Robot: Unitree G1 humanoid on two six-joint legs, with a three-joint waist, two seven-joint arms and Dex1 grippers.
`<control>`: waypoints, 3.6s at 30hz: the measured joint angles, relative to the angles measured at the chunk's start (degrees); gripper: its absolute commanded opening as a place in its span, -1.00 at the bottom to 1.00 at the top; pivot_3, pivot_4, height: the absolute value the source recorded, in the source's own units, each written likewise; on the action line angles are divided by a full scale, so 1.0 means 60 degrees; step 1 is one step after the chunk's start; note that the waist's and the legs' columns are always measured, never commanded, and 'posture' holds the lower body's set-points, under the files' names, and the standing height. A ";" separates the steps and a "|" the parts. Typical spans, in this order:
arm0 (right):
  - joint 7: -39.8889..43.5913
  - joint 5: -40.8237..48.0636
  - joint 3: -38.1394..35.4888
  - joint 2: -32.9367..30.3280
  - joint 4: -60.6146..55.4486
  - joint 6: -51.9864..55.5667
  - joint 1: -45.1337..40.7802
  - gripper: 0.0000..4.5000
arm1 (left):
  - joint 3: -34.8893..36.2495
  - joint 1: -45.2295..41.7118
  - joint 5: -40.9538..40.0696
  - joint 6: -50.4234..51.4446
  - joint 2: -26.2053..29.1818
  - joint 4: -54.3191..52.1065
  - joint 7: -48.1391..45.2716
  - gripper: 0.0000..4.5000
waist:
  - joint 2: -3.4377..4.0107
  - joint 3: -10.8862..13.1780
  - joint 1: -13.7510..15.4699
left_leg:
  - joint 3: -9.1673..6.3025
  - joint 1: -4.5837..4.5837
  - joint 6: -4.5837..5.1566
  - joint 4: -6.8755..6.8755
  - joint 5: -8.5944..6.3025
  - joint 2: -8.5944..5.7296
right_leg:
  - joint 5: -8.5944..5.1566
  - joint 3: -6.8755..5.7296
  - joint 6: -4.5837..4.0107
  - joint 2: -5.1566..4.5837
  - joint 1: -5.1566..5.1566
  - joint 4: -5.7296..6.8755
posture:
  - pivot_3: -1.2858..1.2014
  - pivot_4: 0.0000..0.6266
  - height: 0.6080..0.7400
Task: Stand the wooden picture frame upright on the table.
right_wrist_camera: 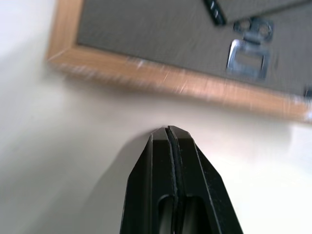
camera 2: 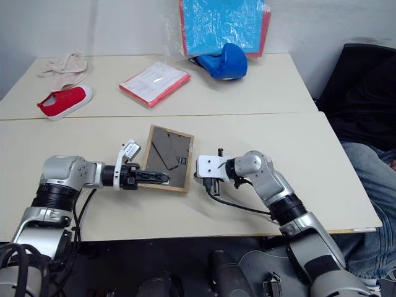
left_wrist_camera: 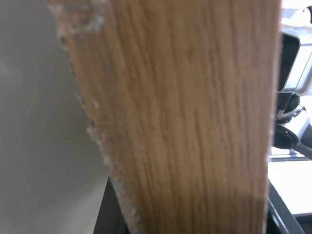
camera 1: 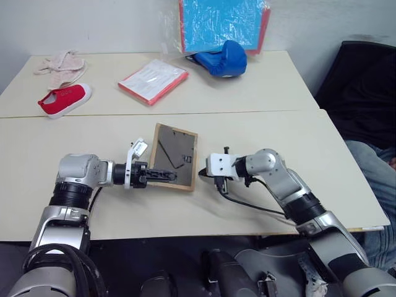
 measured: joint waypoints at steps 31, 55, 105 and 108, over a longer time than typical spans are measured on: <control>-0.0242 0.6385 -0.2459 -0.0632 -0.4284 0.8978 -0.1747 1.00 | 0.0258 0.0205 -0.1271 -0.0356 0.0010 -0.3607 0.1206 -0.53 | -0.0004 0.0010 0.0032 | -0.0030 -0.0048 -0.0001 0.0000 0.0000 0.0001 | -0.0002 -0.0013 -0.0002 0.0001 -0.0027 -0.0021 | 0.03 -0.52 1.00; -1.1346 -0.7551 -0.0180 -0.1613 0.2302 -0.9373 -0.1951 0.61 | 0.0341 -0.0441 -0.2093 0.0417 0.0105 -0.3348 0.1179 -0.53 | -0.0027 0.0029 -0.0189 | -0.0041 -0.0064 -0.0022 -0.0001 0.0017 -0.0006 | -0.0013 0.0000 0.0003 0.0012 -0.0051 0.0004 | 0.03 -0.52 1.00; -0.0173 0.6349 -0.1091 -0.0454 -0.0169 0.6130 -0.0457 0.81 | 0.5230 0.4929 -0.3263 -0.3152 0.2697 -0.7948 0.2710 1.00 | -0.0068 0.0047 0.0035 | -0.0101 -0.0045 -0.0024 -0.0025 0.0009 -0.0005 | -0.0015 -0.0021 -0.0005 0.0015 -0.0019 -0.0031 | 0.03 -0.52 1.00; 0.0342 0.6692 -0.1691 -0.1766 -0.1291 0.6845 -0.0477 0.99 | 0.4950 0.4949 -0.3078 -0.3486 0.2996 -0.7720 0.2478 1.00 | -0.0065 0.0050 0.0092 | -0.0110 -0.0054 -0.0020 -0.0027 0.0007 -0.0005 | -0.0015 -0.0031 -0.0004 0.0015 -0.0019 -0.0047 | 0.03 -0.52 1.00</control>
